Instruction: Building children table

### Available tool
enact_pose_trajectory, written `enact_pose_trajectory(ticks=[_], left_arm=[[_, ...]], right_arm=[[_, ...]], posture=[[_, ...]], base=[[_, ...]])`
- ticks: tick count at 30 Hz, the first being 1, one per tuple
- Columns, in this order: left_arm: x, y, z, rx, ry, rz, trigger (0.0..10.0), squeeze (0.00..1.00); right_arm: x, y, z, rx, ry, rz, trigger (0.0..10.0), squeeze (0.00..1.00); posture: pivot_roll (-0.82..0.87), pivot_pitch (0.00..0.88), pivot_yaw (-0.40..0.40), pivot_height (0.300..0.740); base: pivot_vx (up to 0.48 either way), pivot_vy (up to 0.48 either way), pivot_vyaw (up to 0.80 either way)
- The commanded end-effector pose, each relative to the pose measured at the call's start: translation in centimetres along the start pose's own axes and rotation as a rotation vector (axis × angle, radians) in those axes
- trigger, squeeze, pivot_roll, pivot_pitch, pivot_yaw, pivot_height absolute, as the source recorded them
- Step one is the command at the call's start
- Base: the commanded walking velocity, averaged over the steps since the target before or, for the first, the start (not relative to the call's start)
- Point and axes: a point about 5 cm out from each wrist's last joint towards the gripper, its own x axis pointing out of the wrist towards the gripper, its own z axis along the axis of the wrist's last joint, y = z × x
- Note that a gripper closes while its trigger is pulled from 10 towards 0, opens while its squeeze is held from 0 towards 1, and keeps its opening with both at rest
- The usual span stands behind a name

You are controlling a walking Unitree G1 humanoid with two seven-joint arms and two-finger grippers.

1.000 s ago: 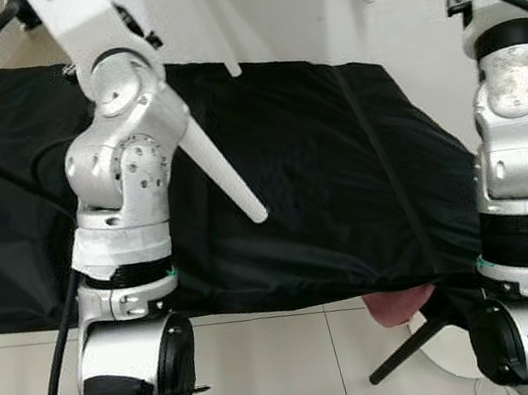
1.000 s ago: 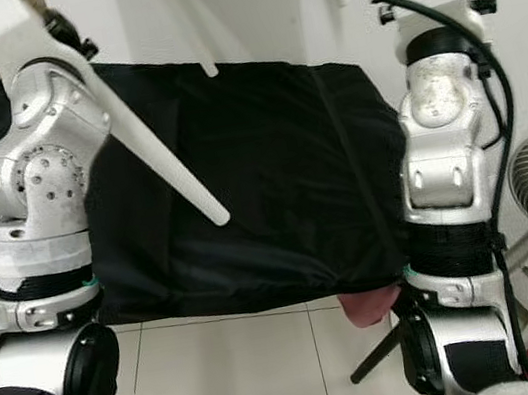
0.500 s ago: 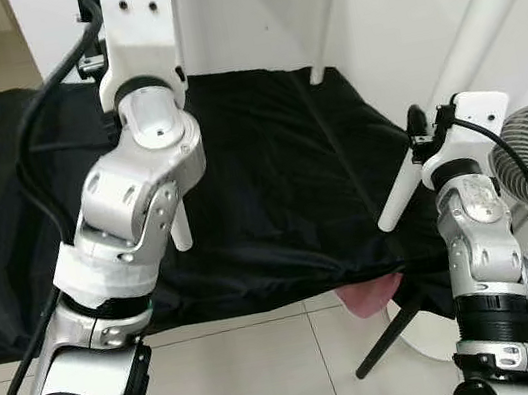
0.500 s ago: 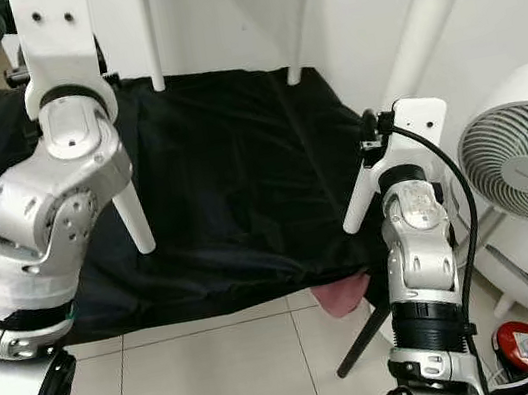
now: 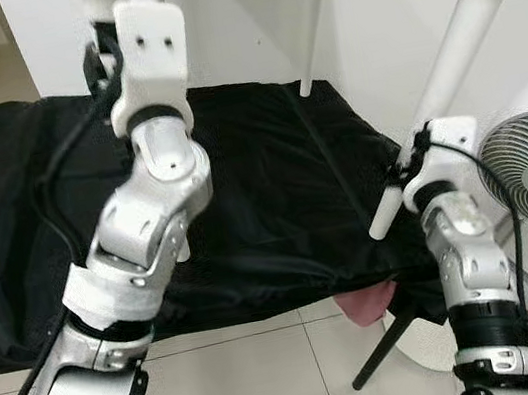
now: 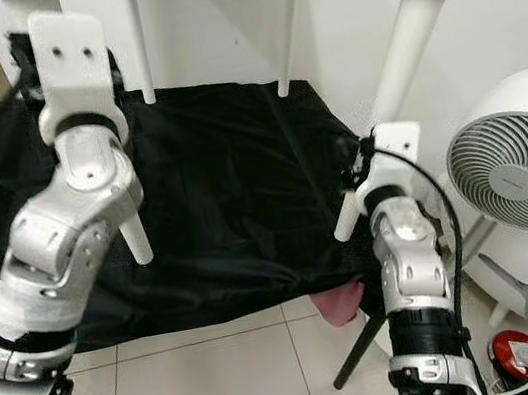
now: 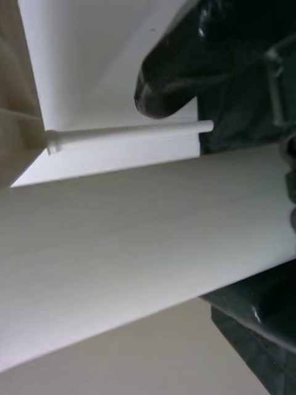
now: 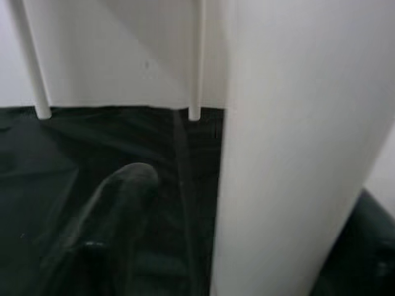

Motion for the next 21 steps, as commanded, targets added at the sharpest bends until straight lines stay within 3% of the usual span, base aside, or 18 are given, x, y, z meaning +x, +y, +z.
enact_pose_trajectory(ticks=[1, 5, 6, 7, 9, 11, 12, 13, 14, 21], left_arm=[[-0.8, -2.5, -0.4, 0.011, 0.015, -0.477, 10.0, 1.00], [-0.7, -1.5, 0.2, 0.027, 0.008, -0.497, 10.0, 1.00], [-0.7, -1.4, 1.6, 0.023, -0.007, -0.500, 10.0, 0.41], [-0.7, -1.4, 1.6, 0.023, -0.007, -0.500, 10.0, 0.41], [-1.0, -1.3, 3.3, 0.030, -0.030, -0.508, 10.0, 0.00], [-1.2, -1.2, 3.4, 0.039, -0.030, -0.508, 10.0, 0.00], [-1.5, -1.0, 2.8, 0.044, -0.026, -0.506, 10.0, 0.00], [-1.8, -0.9, 2.4, 0.045, -0.023, -0.506, 10.0, 0.00], [-1.9, -0.7, 2.1, 0.052, -0.021, -0.495, 10.0, 0.00], [-1.9, 0.3, 1.1, 0.091, -0.018, -0.477, 10.0, 0.00]], right_arm=[[-0.3, 1.6, -2.1, 0.034, 0.088, 0.083, 10.0, 1.00], [-0.7, 1.3, -2.2, 0.044, 0.072, 0.066, 10.0, 1.00], [-0.8, 1.3, -2.2, 0.056, 0.064, 0.064, 10.0, 1.00], [-0.8, 1.3, -2.2, 0.056, 0.064, 0.064, 10.0, 1.00], [-1.0, 1.2, -2.3, 0.055, 0.049, 0.059, 10.0, 1.00], [-1.2, 1.2, -2.3, 0.054, 0.044, 0.060, 10.0, 1.00], [-1.3, 1.2, -2.4, 0.050, 0.044, 0.066, 10.0, 0.84], [-1.4, 1.3, -2.5, 0.045, 0.044, 0.070, 10.0, 0.84], [-1.5, 1.3, -2.6, 0.044, 0.044, 0.074, 10.0, 0.00], [-1.7, 1.1, -2.8, 0.033, 0.053, 0.084, 10.0, 0.00]], posture=[[0.03, 0.001, -0.103, 0.740], [0.03, 0.000, -0.100, 0.740], [0.03, 0.000, -0.100, 0.740], [0.03, 0.000, -0.100, 0.740], [0.03, 0.000, -0.100, 0.740], [0.03, 0.000, -0.100, 0.740], [0.03, 0.000, -0.101, 0.740], [0.03, 0.000, -0.101, 0.740], [0.03, 0.000, -0.101, 0.740], [0.04, 0.000, -0.107, 0.740]], base=[[0.000, 0.000, 0.00], [0.000, 0.000, 0.00], [0.000, 0.000, 0.00], [0.000, 0.000, 0.00], [0.000, 0.000, 0.00], [0.000, 0.000, 0.00], [0.000, 0.000, 0.00], [0.000, 0.000, 0.00], [0.000, 0.000, 0.00], [0.000, 0.000, 0.00]])
